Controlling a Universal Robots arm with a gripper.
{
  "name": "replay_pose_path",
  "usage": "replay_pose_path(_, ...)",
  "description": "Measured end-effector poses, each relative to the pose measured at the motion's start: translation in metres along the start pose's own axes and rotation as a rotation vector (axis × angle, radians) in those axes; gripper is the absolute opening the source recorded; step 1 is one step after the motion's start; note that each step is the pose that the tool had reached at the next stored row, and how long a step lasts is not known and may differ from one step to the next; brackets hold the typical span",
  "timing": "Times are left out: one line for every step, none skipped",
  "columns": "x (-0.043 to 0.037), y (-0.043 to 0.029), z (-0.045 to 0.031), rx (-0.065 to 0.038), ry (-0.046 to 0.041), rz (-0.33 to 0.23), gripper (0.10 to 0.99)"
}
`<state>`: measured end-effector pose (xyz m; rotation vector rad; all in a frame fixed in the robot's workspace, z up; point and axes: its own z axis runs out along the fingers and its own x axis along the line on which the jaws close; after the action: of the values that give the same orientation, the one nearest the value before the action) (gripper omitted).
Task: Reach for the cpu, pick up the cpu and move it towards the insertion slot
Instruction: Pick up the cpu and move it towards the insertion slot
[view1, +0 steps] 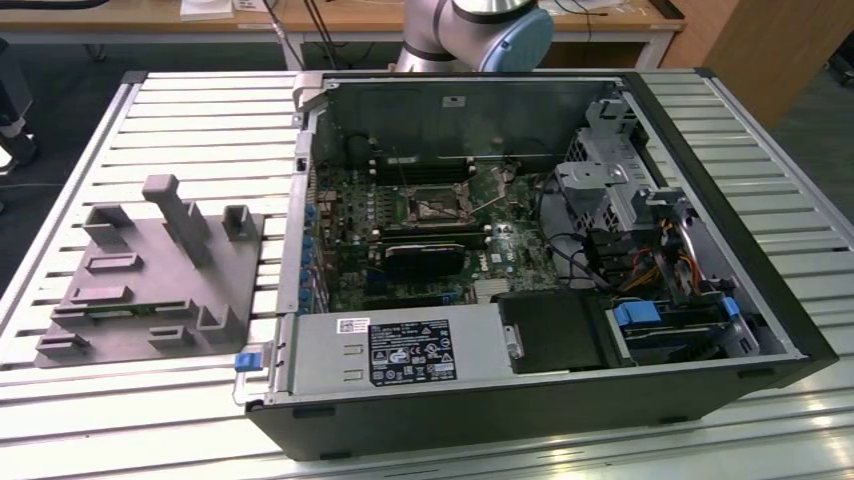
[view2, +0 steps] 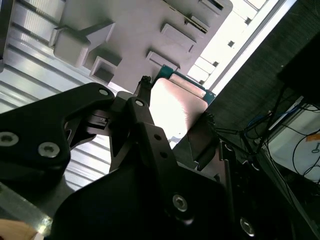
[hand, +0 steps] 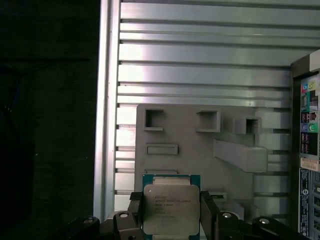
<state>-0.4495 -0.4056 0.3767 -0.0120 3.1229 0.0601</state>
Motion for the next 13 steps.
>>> replay_pose_path(0.0000, 0.0000, 0.0000, 0.000, 0.0001, 0.000, 0.541)
replay_pose_path(0.0000, 0.0000, 0.0000, 0.000, 0.0001, 0.000, 0.541)
replay_pose_path(0.0000, 0.0000, -0.0001, 0.000, 0.0001, 0.000, 0.541)
replay_pose_path(-0.0001, 0.0000, -0.0002, 0.000, 0.0003, 0.000, 0.541)
replay_pose_path(-0.0003, 0.0001, -0.0002, 0.000, 0.0002, 0.000, 0.541)
replay_pose_path(-0.0010, 0.0001, -0.0003, 0.000, 0.0004, 0.000, 0.541)
replay_pose_path(-0.0019, 0.0000, -0.0002, 0.000, 0.0003, 0.000, 0.541)
replay_pose_path(-0.0032, 0.0000, -0.0001, 0.000, 0.0002, 0.000, 0.541)
replay_pose_path(-0.0046, 0.0000, -0.0002, 0.000, 0.0004, 0.000, 0.541)
replay_pose_path(-0.0062, 0.0000, -0.0001, 0.000, 0.0003, 0.000, 0.541)
replay_pose_path(-0.0081, 0.0000, 0.0000, 0.000, 0.0003, 0.000, 0.541)
replay_pose_path(-0.0099, 0.0000, 0.0000, 0.000, 0.0002, 0.000, 0.541)
replay_pose_path(-0.0117, -0.0001, 0.0000, 0.000, 0.0002, 0.000, 0.541)
